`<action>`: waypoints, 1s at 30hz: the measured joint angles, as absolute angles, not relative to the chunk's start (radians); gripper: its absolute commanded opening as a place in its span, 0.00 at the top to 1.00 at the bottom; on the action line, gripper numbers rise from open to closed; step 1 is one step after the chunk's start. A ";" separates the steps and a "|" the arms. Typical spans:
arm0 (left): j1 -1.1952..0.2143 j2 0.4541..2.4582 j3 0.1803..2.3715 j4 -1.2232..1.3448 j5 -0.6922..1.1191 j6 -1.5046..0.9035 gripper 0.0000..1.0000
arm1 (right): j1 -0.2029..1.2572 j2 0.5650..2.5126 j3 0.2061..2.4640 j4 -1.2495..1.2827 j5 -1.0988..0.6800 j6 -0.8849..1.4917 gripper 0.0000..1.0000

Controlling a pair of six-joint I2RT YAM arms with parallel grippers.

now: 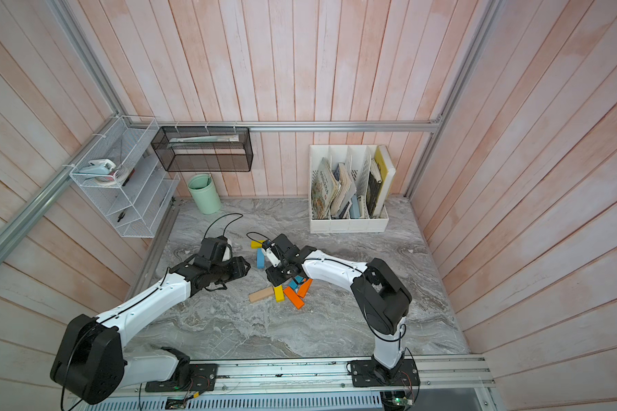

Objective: Assemble a giraffe with building blocks
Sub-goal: Assemble the building block at the center of the board.

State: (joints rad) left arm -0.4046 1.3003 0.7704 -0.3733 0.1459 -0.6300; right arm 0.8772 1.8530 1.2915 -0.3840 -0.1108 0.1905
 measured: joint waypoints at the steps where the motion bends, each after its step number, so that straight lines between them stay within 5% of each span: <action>1: -0.409 1.291 0.754 -0.370 0.151 -0.636 0.33 | 0.883 1.854 1.291 -0.389 -0.099 0.194 0.50; 6: -0.420 1.216 0.704 -0.366 0.168 -0.660 0.22 | 0.899 1.897 1.296 -0.414 -0.038 0.215 0.49; 13: -0.420 1.147 0.704 -0.360 0.162 -0.662 0.21 | 0.911 1.986 1.328 -0.447 -0.014 0.239 0.50; 17: -0.420 1.153 0.704 -0.360 0.160 -0.658 0.21 | 0.926 1.996 1.341 -0.449 -0.007 0.257 0.66; 30: -0.420 1.153 0.705 -0.359 0.157 -0.644 0.21 | 0.984 2.064 1.445 -0.448 -0.001 0.402 0.70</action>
